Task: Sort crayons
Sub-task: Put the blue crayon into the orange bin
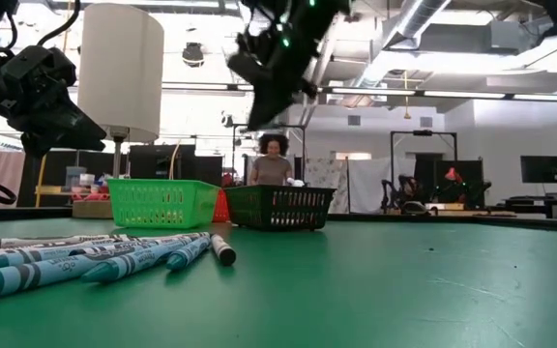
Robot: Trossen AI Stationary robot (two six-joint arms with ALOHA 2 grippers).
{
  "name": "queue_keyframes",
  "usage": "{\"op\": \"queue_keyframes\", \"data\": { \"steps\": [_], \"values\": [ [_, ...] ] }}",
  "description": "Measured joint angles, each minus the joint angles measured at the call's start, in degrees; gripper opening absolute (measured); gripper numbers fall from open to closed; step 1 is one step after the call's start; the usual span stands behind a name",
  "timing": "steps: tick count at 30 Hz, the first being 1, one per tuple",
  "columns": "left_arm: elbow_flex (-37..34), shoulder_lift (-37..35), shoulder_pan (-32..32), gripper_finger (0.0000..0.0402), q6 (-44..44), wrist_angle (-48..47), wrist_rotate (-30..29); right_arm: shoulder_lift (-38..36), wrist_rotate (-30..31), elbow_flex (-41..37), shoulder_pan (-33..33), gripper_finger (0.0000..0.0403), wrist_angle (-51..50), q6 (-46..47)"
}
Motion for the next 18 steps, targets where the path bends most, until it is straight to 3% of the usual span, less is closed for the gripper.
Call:
{"op": "queue_keyframes", "data": {
  "steps": [7,18],
  "values": [
    [0.0,0.0,0.0,0.0137,0.0,0.0,0.0,3.1,-7.8,-0.2,-9.8,0.0001,0.2,-2.8],
    [0.0,0.0,0.0,0.0137,0.0,0.0,0.1,6.5,-12.4,-0.2,-18.8,0.0001,7.4,-11.0]
  ]
}}
